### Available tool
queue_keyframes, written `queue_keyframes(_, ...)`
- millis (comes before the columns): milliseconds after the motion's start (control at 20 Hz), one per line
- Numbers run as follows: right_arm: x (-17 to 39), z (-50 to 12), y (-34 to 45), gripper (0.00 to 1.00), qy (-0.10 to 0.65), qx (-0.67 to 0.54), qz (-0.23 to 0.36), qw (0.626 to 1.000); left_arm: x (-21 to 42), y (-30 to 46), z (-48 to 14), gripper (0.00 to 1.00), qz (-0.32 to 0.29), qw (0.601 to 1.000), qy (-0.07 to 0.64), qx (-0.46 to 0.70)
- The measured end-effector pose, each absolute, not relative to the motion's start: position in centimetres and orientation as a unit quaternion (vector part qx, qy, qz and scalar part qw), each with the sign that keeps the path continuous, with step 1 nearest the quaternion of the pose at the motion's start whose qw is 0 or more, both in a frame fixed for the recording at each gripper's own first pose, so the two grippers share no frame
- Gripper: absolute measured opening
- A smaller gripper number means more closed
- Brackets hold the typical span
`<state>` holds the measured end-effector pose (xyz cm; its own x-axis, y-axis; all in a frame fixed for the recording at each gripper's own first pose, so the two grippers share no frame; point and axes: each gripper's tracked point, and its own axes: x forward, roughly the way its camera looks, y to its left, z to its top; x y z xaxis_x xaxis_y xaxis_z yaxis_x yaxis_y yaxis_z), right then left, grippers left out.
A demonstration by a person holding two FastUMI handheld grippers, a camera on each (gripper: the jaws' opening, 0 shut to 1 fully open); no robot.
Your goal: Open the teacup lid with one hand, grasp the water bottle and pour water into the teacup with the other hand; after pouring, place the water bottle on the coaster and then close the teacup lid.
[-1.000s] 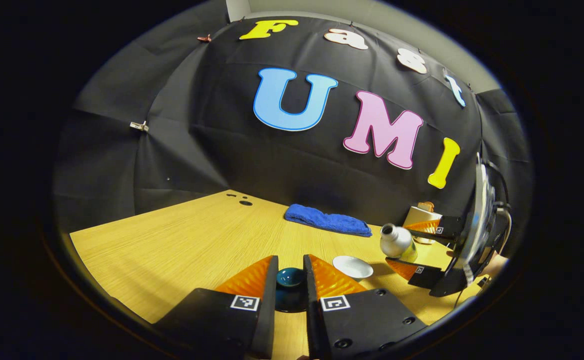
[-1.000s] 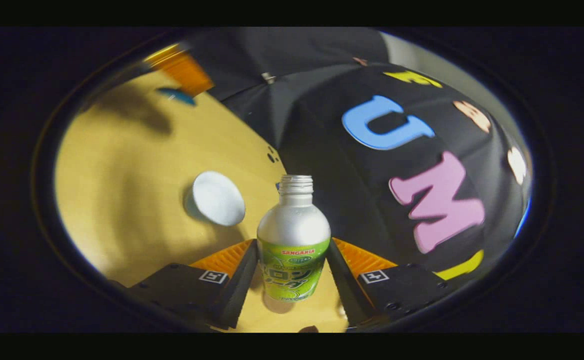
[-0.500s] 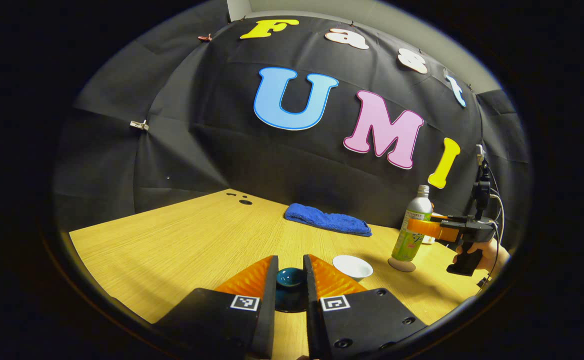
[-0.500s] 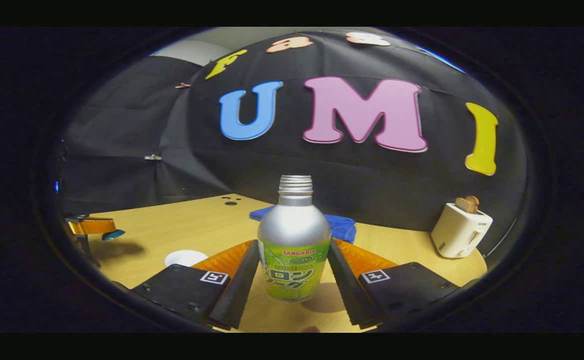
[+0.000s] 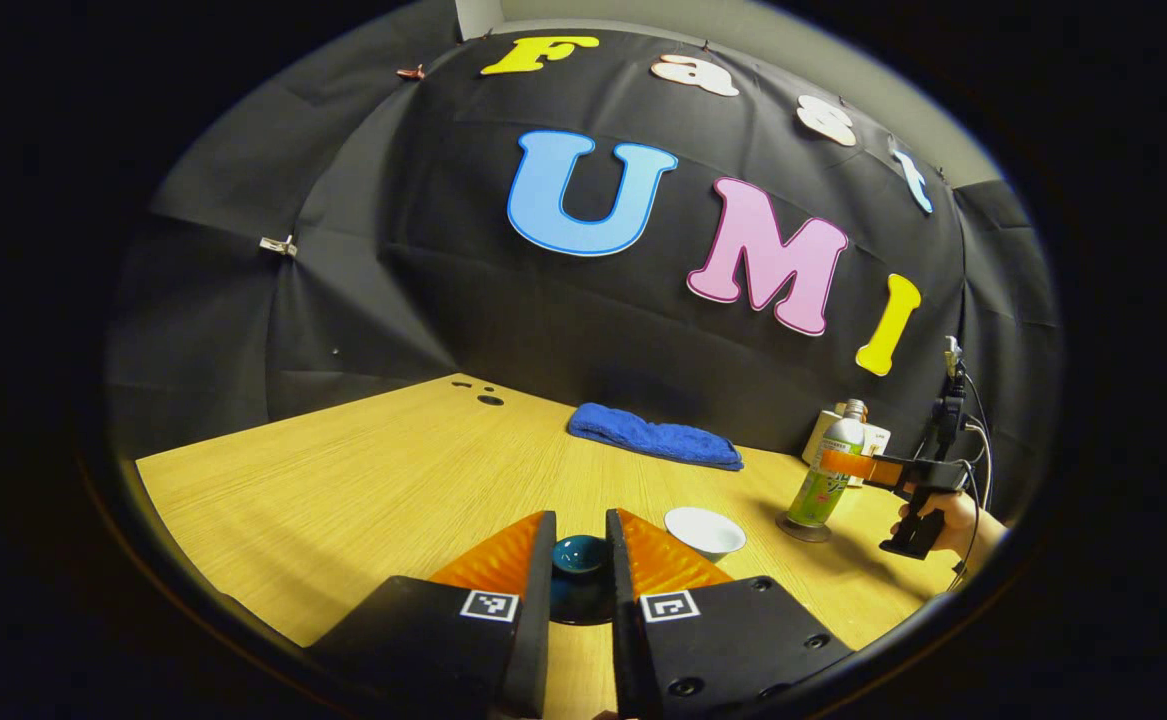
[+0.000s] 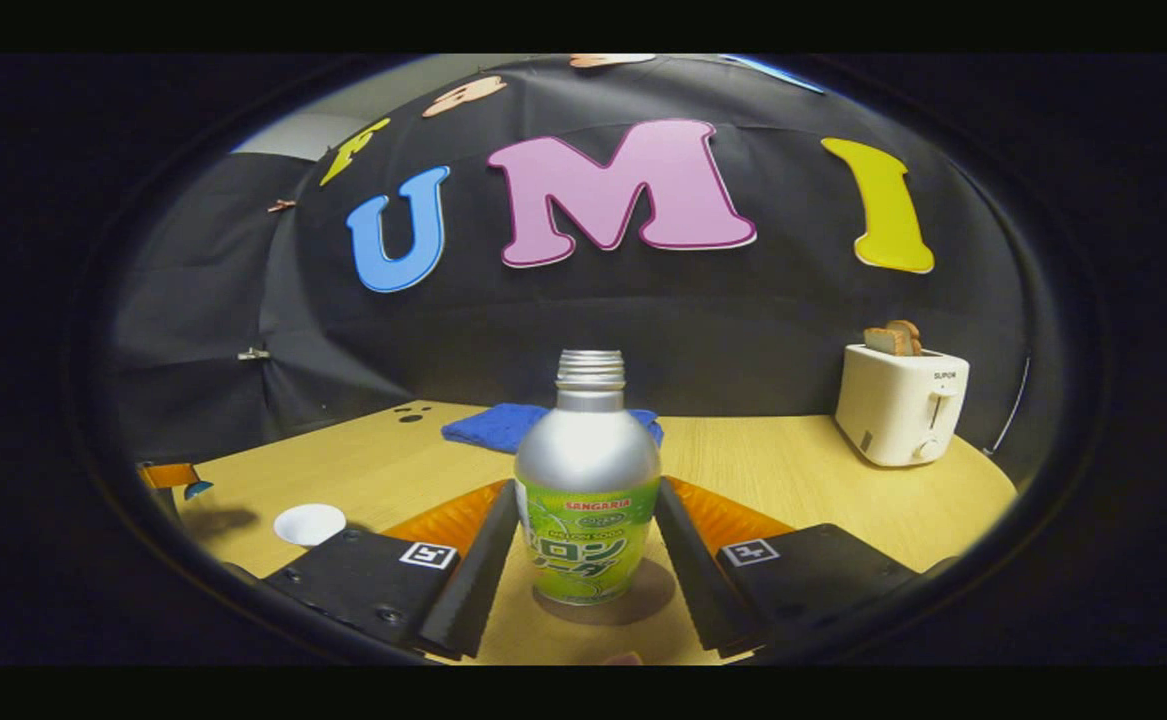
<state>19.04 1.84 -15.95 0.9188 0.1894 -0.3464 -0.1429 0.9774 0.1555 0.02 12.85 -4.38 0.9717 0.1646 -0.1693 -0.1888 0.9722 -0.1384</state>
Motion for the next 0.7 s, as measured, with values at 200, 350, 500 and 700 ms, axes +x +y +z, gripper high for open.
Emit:
queue_keyframes(200, 19.3, -16.5, 1.6, 0.76, 0.189, 0.049, 0.081, 0.977, 0.1, 13.0, -4.6, 0.30, 0.089, 0.990, 0.080, -0.079)
queue_keyframes(350, 19.1, -16.6, 1.3, 0.81, 0.186, 0.048, 0.078, 0.978, 0.1, 12.9, -4.5, 0.30, 0.088, 0.990, 0.080, -0.079)
queue_keyframes(500, 18.9, -16.6, 1.4, 0.81, 0.188, 0.047, 0.077, 0.978, 0.1, 12.8, -4.4, 0.30, 0.088, 0.990, 0.079, -0.078)
queue_keyframes(700, 17.9, -18.3, 1.6, 0.84, 0.214, 0.037, 0.082, 0.973, 0.1, 12.7, -4.5, 0.30, 0.086, 0.990, 0.080, -0.079)
